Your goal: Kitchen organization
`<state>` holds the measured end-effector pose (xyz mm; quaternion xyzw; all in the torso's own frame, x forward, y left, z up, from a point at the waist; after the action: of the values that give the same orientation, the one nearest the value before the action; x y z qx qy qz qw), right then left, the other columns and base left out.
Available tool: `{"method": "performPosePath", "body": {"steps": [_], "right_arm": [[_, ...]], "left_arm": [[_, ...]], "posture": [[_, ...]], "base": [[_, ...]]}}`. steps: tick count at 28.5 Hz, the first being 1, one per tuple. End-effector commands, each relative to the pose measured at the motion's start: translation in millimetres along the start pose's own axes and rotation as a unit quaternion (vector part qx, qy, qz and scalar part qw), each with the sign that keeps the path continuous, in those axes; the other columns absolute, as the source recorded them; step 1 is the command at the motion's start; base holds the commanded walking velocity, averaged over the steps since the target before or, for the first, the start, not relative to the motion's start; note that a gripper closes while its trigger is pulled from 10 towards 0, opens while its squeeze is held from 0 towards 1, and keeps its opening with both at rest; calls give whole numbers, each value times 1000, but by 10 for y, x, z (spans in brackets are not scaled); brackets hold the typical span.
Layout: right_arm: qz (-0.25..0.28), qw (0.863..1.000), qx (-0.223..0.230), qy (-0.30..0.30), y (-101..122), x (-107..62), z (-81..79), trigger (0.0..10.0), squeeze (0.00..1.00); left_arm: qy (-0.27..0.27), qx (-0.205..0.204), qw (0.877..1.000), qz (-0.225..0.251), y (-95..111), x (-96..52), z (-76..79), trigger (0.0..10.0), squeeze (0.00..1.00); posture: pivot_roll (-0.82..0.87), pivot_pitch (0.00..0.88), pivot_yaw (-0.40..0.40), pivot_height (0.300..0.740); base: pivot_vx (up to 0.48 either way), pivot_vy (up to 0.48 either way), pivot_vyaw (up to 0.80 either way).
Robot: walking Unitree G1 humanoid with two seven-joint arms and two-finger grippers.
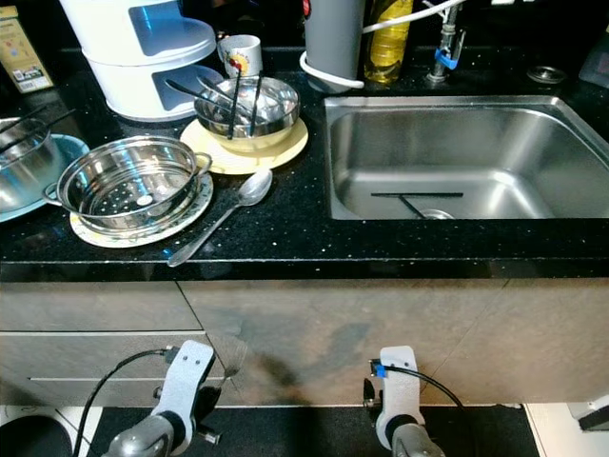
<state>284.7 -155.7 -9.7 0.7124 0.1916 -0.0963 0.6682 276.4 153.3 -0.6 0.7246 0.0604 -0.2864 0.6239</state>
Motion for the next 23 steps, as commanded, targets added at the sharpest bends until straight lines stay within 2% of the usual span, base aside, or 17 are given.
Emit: {"method": "performPosePath", "body": {"steps": [1,2,4,5,7,8,12,14,15,17,19,20,23], "right_arm": [[3,1000,25,19,-15,-39,-47,10000,0],[20,996,62,55,74,-68,-121,10000,0],[26,992,91,87,132,-100,-182,10000,0],[38,984,105,138,235,-174,-266,10000,0],[42,981,108,157,276,-206,-298,10000,0],[47,976,113,181,329,-250,-335,10000,0],[55,967,123,216,417,-335,-374,10000,0],[67,952,138,265,561,-512,-405,10000,0],[67,952,138,265,561,-512,-405,10000,0],[83,941,159,286,712,-651,-363,10000,0],[90,938,170,288,772,-696,-334,10000,0],[100,932,193,291,856,-758,-300,10000,0],[105,926,210,296,888,-800,-294,10000,0]], "left_arm": [[-10,5,1000,7,-24,-58,-20,10000,0],[-40,10,999,24,29,-107,6,10000,0],[-63,13,997,38,73,-154,28,10000,0],[-88,1,994,66,172,-241,36,3647,0],[-98,-7,992,77,215,-278,39,3647,0],[-111,-22,989,97,292,-332,42,0,0],[-131,-43,982,130,431,-425,50,0,0],[-144,-50,974,169,625,-542,42,0,0],[-144,-50,974,169,625,-542,42,0,0],[-151,-47,969,191,727,-630,16,0,0],[-155,-48,967,195,746,-662,7,0,0],[-159,-54,965,202,765,-704,-3,0,0],[-163,-62,962,209,786,-733,4,0,0]], "posture": [[-78,188,-6,740],[-79,190,-5,740],[-79,190,-5,740],[-78,195,-6,740],[-77,196,-8,740],[-75,197,-10,740],[-69,198,-14,740],[-66,198,-16,740],[-66,198,-16,740],[-75,199,-16,740],[-77,200,-16,740],[-79,199,-17,740],[-79,199,-17,740]], "base": [[0,0,0],[0,0,0],[0,0,0],[0,0,0],[0,0,0],[0,0,0],[0,0,0],[0,0,0],[0,0,0],[0,0,0],[0,0,0],[0,0,0],[0,0,0]]}}
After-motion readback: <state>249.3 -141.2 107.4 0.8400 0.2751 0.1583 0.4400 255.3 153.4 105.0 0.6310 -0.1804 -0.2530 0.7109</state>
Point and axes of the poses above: a point about 5 cm out from each wrist's last joint towards the gripper, its own x axis pointing out of the wrist towards the gripper, its own y axis along the axis of the wrist's last joint, z = x × y, the point moved 3 cm from there along x, pointing out of the wrist towards the gripper, and after that the axes turned 2 degrees about x, right-handed, at the moved point
